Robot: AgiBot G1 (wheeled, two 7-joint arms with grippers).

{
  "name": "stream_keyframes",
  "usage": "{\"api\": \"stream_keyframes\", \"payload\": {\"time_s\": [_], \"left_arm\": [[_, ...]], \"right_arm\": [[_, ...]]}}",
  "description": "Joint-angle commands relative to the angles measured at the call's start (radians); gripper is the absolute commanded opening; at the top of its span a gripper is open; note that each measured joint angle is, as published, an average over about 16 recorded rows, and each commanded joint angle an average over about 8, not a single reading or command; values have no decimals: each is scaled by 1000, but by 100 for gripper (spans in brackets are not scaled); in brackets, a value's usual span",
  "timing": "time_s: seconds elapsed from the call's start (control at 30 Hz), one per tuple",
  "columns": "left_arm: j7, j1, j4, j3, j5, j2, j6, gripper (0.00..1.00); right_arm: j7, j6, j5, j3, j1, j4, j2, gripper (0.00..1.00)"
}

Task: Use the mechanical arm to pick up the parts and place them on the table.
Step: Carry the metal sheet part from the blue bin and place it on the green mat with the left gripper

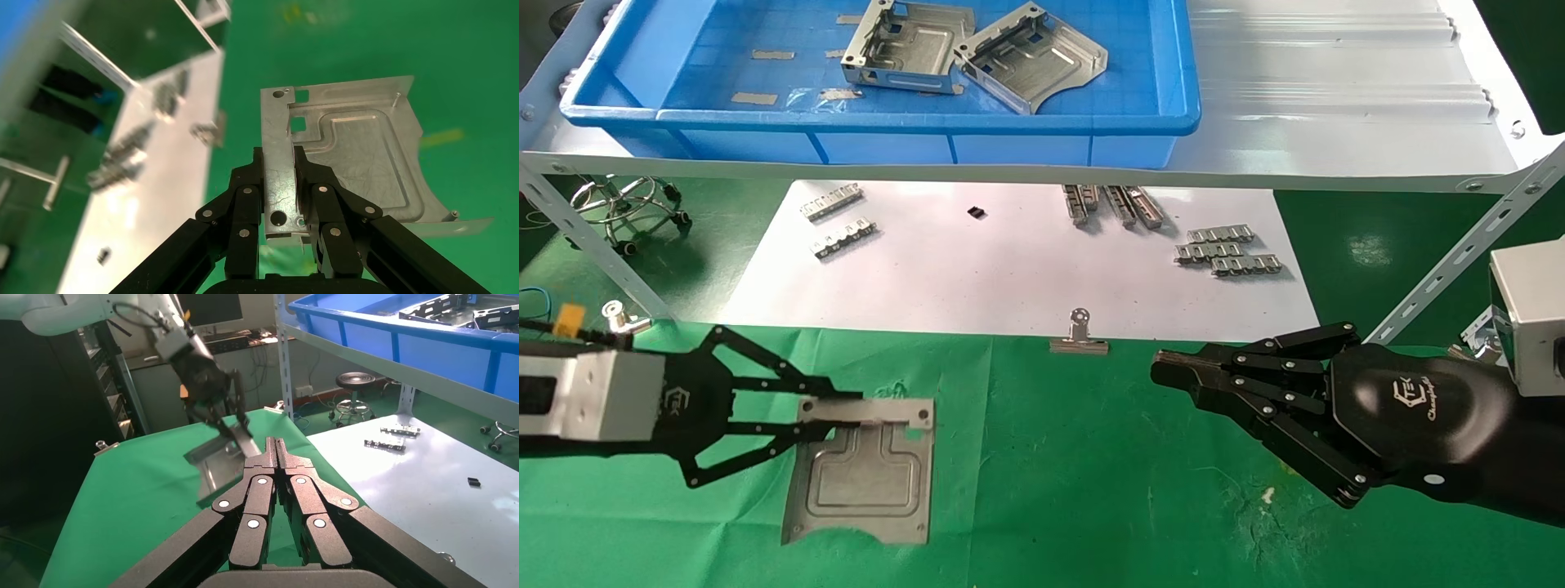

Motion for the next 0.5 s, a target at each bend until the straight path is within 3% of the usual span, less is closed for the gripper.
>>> {"api": "stream_keyframes", "payload": {"time_s": [0.03, 0.5], "left_arm": [[44, 9, 10, 37, 26, -2, -1, 0], [282, -35, 329, 112, 104, 127, -34, 0]], "right_arm": [[0, 0, 0, 0, 0, 0, 0, 0], [0, 0, 0, 0, 0, 0, 0, 0]]}}
